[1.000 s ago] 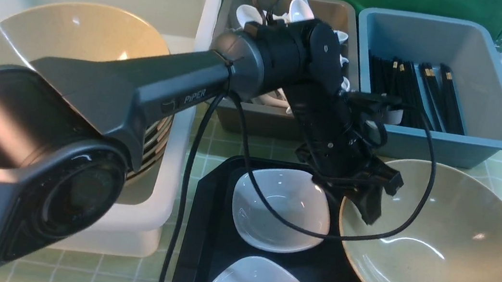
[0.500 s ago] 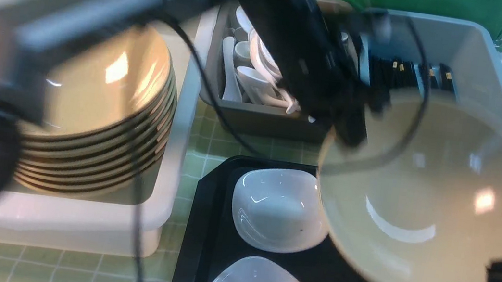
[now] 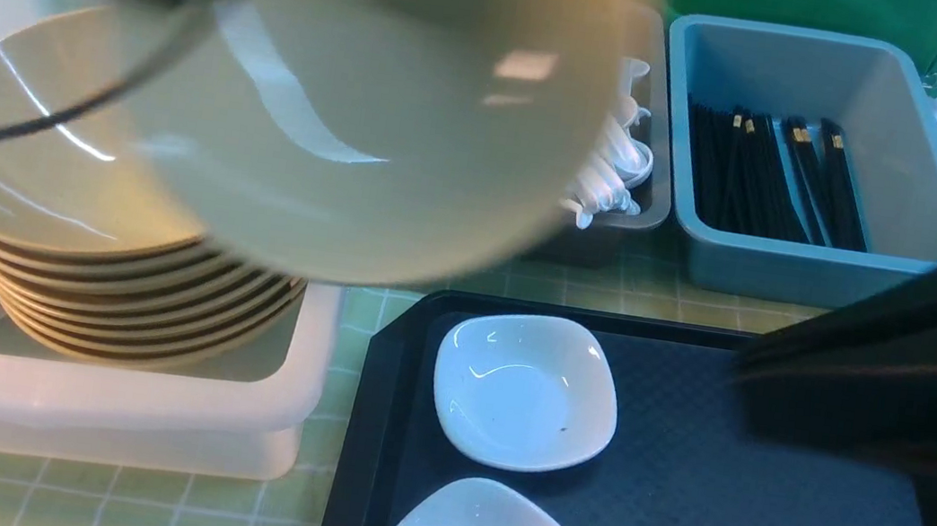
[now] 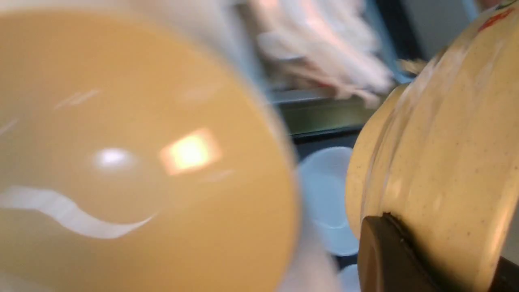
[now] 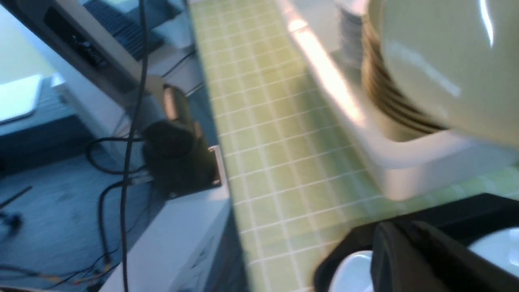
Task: On green table put chopsticks spoon bowls plates into blue grey white boxes.
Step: 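Place the tan bowl onto the bowl stack in the left bin with the left gripper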
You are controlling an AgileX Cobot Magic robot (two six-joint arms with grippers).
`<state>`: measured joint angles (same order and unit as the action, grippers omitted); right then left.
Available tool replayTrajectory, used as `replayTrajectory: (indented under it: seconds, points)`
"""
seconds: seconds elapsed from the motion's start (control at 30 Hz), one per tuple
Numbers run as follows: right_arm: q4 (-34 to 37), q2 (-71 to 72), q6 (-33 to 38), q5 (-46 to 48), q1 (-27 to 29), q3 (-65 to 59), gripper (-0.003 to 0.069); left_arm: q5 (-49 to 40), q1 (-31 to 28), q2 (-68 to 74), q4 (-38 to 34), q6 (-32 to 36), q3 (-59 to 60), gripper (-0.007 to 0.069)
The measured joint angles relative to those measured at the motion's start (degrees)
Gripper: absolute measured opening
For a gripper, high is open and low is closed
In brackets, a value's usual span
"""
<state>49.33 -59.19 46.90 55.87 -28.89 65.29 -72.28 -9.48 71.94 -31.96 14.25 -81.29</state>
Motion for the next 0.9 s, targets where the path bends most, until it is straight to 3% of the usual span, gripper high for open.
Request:
replayTrajectory:
  seconds: [0.1,0.13,0.2,0.33,0.53,0.67,0.73,0.8,0.83,0.9]
  points:
    - [0.0,-2.7,0.3,-1.8,-4.0,0.0,0.0038,1.2,-10.0,-2.7,-2.7,0.2,7.0,0.0016]
    - [0.0,-4.7,0.6,-3.8,-7.1,0.0,0.0039,2.7,-15.9,-3.7,-5.2,0.5,10.7,0.0016]
    - [0.0,-6.5,0.9,-5.8,-9.6,0.0,0.0042,5.8,-20.8,-3.6,-8.0,0.7,14.4,0.0016]
    - [0.1,-8.3,0.9,-6.9,-11.2,0.0,0.0044,11.3,-22.6,-1.5,-9.3,0.5,18.5,0.0016]
    - [0.1,-8.4,0.9,-8.4,-11.3,0.0,0.0047,11.6,-22.7,1.6,-7.4,-3.0,20.6,0.0024]
    - [0.0,-8.4,0.9,-10.7,-11.3,0.0,0.0053,12.0,-21.6,1.5,-6.5,-6.6,20.5,0.0122]
    - [0.0,-8.4,0.9,-11.5,-11.3,0.0,0.0057,12.5,-19.6,1.5,-3.3,-9.5,20.5,0.0236]
    - [0.0,-8.4,0.9,-11.7,-11.3,0.0,0.0057,12.5,-18.6,1.5,-1.5,-10.7,20.5,0.0287]
    - [-0.1,-8.4,0.9,-12.1,-11.3,0.0,0.0059,12.5,-17.4,1.5,1.0,-12.1,20.4,0.0363]
    - [-0.2,-8.4,0.2,-12.6,-11.3,0.0,0.0063,12.3,-16.7,1.5,3.5,-13.4,20.0,0.0428]
